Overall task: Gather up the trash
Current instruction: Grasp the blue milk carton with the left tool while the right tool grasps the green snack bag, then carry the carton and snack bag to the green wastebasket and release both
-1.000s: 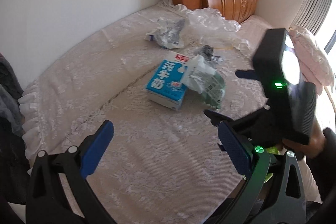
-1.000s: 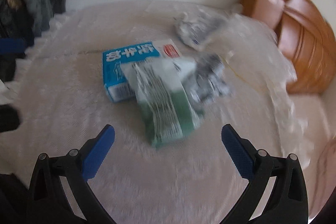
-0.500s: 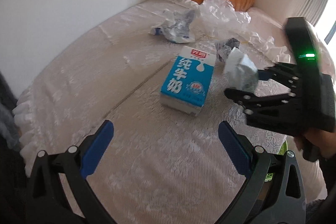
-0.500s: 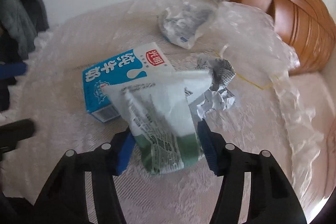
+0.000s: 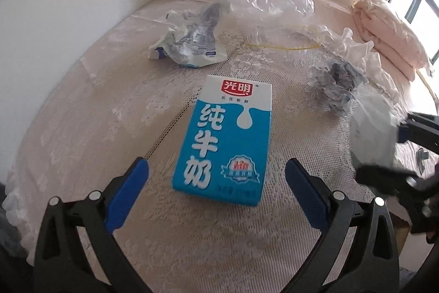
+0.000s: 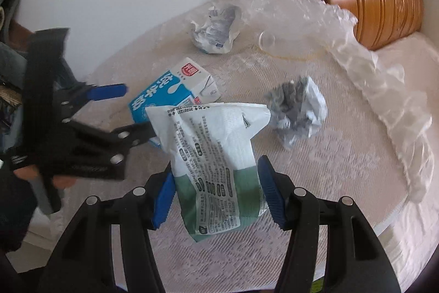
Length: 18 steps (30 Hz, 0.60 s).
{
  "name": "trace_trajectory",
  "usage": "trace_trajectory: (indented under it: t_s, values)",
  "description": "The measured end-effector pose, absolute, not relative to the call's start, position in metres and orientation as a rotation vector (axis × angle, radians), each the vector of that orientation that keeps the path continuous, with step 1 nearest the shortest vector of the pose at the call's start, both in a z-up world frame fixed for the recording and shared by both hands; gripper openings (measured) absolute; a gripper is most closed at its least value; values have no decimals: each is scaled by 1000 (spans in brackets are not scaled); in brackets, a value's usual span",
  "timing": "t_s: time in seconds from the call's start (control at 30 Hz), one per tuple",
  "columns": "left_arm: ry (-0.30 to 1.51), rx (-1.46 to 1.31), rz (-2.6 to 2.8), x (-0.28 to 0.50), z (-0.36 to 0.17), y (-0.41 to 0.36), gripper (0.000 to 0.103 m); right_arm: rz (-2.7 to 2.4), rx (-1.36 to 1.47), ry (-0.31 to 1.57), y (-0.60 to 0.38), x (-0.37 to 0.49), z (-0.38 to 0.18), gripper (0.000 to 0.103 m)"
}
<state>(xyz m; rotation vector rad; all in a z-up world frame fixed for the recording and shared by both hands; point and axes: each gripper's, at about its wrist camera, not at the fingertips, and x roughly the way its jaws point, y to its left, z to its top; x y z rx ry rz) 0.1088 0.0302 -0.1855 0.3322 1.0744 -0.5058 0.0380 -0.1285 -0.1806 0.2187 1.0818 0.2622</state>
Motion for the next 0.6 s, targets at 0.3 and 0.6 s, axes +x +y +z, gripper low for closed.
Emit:
trace_trajectory:
  t_s: [0.3, 0.6]
  values:
    - [1084, 361, -535, 121, -204, 13, 78, 255, 269, 1036, -132, 5, -146, 58]
    - [1111, 302, -436, 117, -202, 15, 68, 228, 298, 1029, -141, -14, -137, 58]
